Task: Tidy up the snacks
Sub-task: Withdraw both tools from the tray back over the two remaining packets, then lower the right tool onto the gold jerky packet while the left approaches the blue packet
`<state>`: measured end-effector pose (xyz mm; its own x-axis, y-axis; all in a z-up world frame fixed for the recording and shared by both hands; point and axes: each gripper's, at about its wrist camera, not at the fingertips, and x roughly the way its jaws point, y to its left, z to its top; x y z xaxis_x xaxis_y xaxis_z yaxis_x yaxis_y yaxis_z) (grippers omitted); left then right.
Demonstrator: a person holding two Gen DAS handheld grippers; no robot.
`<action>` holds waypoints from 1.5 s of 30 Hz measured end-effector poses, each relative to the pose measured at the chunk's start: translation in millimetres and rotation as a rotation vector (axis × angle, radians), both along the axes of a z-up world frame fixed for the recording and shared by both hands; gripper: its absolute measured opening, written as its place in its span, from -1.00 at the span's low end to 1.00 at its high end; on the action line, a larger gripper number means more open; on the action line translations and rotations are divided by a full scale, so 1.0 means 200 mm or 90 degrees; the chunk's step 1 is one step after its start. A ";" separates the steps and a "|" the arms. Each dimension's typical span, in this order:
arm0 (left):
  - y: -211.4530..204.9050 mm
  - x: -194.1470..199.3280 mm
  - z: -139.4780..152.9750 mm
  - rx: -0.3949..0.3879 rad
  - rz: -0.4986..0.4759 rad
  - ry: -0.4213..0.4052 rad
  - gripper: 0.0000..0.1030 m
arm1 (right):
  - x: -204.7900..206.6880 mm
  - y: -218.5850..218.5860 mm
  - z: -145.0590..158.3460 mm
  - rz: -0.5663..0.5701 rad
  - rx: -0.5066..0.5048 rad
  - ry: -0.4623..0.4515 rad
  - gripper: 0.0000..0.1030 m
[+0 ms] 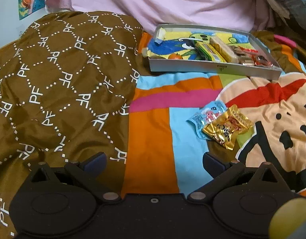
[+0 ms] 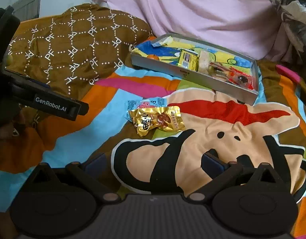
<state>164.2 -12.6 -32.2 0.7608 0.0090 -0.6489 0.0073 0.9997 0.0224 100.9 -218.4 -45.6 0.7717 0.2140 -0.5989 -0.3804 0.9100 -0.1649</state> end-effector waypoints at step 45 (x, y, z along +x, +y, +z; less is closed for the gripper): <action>-0.03 0.56 -0.10 0.039 -0.081 -0.008 0.98 | 0.66 0.15 -0.23 0.097 -0.041 0.019 0.98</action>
<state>276.7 -19.2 -51.6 0.7668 -0.0480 -0.6401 0.1327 0.9875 0.0850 233.3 -187.4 -91.8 0.7145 0.2877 -0.6377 -0.5186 0.8296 -0.2068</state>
